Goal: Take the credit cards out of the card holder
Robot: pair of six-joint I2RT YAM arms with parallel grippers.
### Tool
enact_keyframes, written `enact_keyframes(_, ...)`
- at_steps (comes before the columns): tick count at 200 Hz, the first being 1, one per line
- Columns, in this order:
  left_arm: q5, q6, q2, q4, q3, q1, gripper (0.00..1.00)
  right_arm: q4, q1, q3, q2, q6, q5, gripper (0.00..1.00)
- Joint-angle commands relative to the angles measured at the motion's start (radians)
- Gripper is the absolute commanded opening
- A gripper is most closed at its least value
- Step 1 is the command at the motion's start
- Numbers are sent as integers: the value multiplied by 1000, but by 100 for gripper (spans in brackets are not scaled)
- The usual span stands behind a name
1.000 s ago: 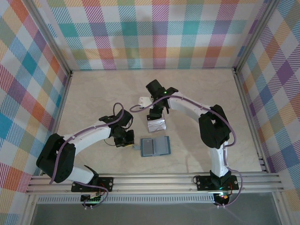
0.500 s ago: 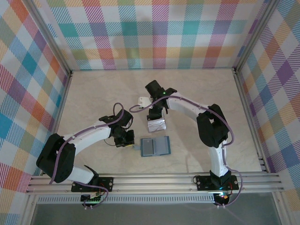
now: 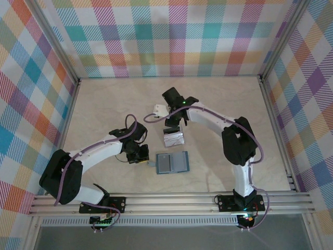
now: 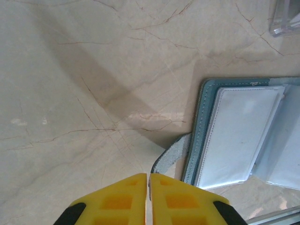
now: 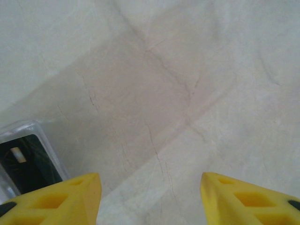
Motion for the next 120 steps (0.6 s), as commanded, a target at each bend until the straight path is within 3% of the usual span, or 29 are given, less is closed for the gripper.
enact_keyframes(1,5,18,-31,-28,-9,16,12,-37,2,-30,-118,142,-44,59)
enact_keyframes(27,18,15,-39,-24,0,16,13,-49,3,-93,-205,366,-140,59)
enact_keyframes(45,29,15,-44,-26,13,16,13,-26,4,-147,-257,601,-188,57)
enact_keyframes(80,31,24,-51,-52,49,16,13,-25,6,-241,-314,1052,-351,42)
enact_keyframes(120,91,27,-46,-43,88,12,15,64,33,-398,-357,1409,-490,31)
